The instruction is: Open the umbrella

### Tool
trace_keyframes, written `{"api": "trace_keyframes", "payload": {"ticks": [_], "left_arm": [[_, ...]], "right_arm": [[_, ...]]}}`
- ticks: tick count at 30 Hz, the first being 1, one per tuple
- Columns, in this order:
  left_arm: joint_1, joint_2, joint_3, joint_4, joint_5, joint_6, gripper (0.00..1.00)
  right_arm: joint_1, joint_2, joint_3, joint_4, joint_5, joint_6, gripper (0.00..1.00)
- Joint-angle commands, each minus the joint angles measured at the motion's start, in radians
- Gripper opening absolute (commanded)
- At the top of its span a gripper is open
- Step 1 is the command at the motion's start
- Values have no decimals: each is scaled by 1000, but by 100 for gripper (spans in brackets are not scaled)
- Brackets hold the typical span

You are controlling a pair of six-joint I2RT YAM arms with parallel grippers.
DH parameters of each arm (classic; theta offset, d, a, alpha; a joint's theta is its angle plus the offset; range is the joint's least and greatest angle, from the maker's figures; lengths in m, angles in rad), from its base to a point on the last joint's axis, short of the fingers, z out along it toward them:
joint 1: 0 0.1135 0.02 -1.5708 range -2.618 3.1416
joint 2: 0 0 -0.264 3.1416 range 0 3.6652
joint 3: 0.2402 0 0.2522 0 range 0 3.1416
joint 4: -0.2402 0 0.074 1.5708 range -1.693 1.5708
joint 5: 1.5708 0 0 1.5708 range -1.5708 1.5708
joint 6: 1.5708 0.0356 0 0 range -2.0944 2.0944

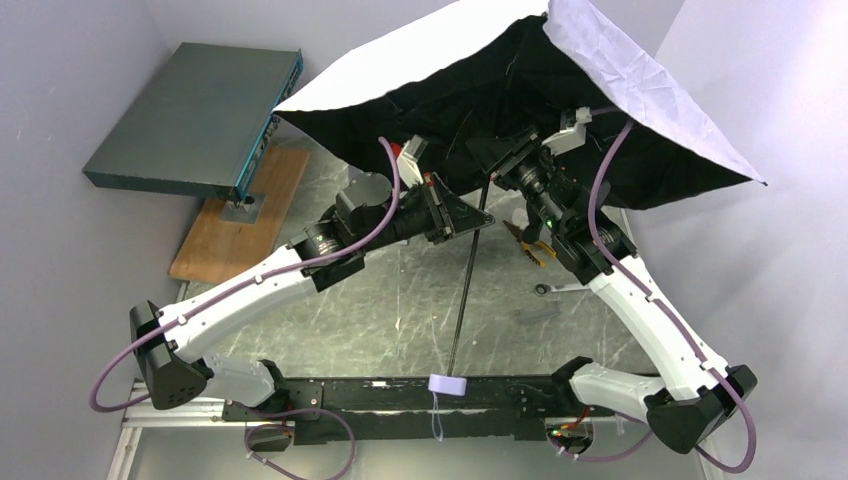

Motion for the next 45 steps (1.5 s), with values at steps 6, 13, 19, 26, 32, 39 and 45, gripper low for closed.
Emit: {"api": "trace_keyframes", "payload": {"ticks": [6,13,19,26,32,39,45], "left_arm": [[-41,-75,3,75,26,45,0],[-94,-82,-76,74,-2,62,0],[-126,-64,-56,60,-6,75,0],[-224,-74,-85,87,-59,59,0],[-305,-124,-133,165,-151,17,0],[-317,-125,-83,90,-183,68,0],[-273,-119,-56,16,-199,113,0]], "right_arm": [[-120,55,144,-17,19,-151,0],[-203,94,240,-14,-67,-153,0],[-211,96,241,-3,-88,-158,0],[-239,144,293,48,22,-106,0],[-240,224,336,179,169,-42,0],[-240,227,310,239,42,6,0],[-224,156,229,226,-207,8,0]]}}
